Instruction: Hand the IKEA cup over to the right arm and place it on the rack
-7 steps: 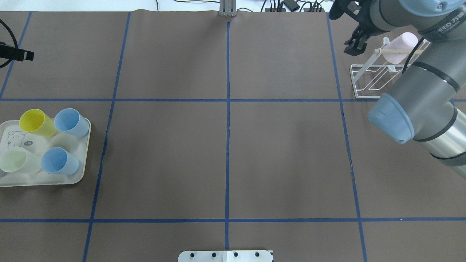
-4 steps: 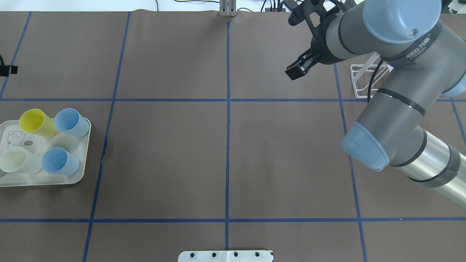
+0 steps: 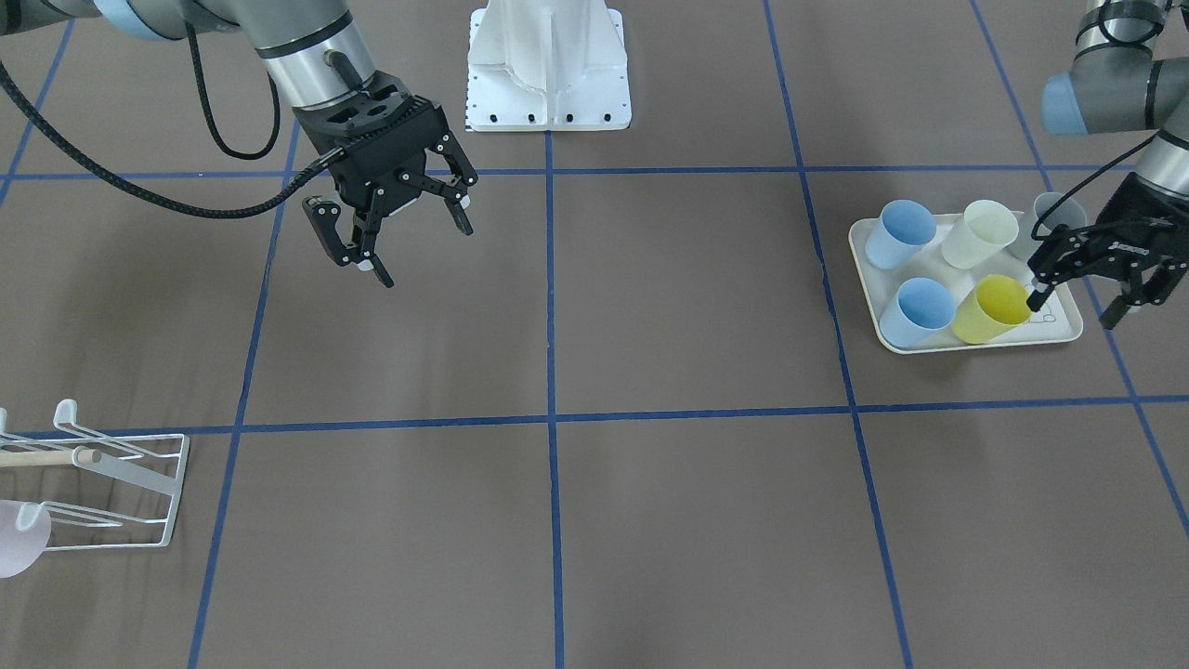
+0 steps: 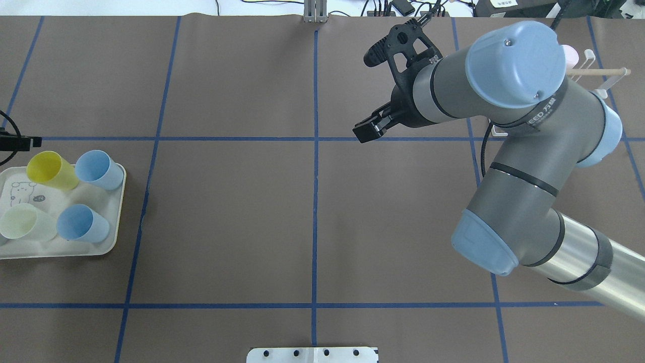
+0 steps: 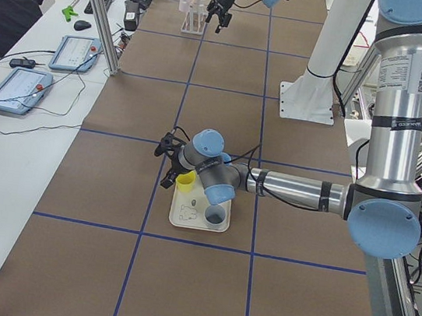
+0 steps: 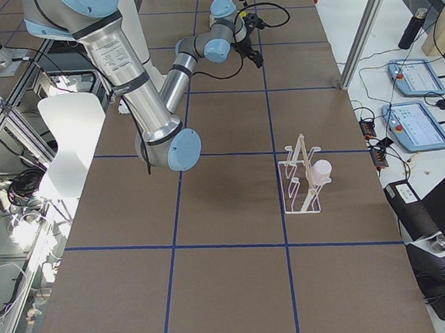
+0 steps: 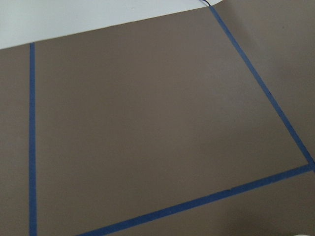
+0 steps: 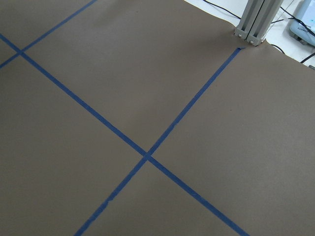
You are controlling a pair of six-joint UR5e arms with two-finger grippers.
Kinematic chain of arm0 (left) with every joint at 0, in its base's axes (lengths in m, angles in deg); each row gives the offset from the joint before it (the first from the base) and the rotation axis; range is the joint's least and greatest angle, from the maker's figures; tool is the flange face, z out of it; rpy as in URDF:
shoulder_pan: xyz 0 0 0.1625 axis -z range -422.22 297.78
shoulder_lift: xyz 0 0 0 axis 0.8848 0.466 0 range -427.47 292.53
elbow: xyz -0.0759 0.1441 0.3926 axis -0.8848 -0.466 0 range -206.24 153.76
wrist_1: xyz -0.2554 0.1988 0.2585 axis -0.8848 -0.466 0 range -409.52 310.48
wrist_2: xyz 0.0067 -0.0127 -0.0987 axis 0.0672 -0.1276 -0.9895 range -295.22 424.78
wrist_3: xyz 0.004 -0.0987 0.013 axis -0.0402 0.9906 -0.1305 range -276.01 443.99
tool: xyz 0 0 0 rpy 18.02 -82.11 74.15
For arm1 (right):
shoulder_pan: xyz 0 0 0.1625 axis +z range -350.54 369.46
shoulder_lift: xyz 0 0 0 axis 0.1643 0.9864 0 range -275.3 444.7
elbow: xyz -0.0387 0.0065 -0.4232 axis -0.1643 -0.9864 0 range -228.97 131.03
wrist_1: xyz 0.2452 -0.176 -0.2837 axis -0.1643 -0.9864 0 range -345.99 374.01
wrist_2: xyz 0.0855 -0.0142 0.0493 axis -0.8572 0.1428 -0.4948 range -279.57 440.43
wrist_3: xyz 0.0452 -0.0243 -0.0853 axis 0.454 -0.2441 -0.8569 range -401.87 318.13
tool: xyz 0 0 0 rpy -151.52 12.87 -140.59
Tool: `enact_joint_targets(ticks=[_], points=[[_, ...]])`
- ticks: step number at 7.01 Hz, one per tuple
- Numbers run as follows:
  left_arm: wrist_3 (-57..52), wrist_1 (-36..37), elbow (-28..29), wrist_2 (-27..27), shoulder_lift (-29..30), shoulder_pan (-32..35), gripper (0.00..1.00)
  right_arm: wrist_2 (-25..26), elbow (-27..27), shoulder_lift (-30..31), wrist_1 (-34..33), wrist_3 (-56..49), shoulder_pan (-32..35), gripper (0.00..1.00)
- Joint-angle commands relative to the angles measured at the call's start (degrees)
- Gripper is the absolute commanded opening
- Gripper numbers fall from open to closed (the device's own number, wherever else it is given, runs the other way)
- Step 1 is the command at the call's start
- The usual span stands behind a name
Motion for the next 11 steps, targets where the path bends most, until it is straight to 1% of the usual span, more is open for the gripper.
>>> enact_joint_targets(ticks=[1,2,3,4,7,9,10,11], points=[[0.9,-1.3,0.2,2.1,-1.5,-2.6,0.91,0.1,0.0,0.0,0.0,0.1,-0.1,0.99],[0.6,-2.0,0.3,2.1,-2.3,-2.6,0.64,0.1,0.0,0.0,0.0,0.1,-0.1,0.99],[0.6,-2.0,0.3,2.1,-2.3,-2.6,0.54,0.1,0.0,0.0,0.0,0.1,-0.1,0.99],[0.6,-2.0,0.8,2.1,-2.3,-2.7,0.45,0.1,0.0,-0.1,0.0,0.1,-0.1,0.99],[0.4,-2.0,1.1,2.1,-2.3,-3.4,0.32,0.1,-0.2,-0.1,0.0,-0.2,-0.2,0.99],[0.4,-2.0,1.1,2.0,-2.2,-3.5,0.14,0.2,-0.2,-0.1,0.0,-0.4,-0.2,0.99],[0.5,-2.0,1.1,2.0,-2.0,-3.6,0.00,0.3,-0.2,-0.1,0.0,-0.4,-0.3,0.99],[0.4,-2.0,1.1,1.8,-2.1,-3.6,0.00,0.3,-0.2,-0.1,0.0,-0.4,-0.3,0.99]])
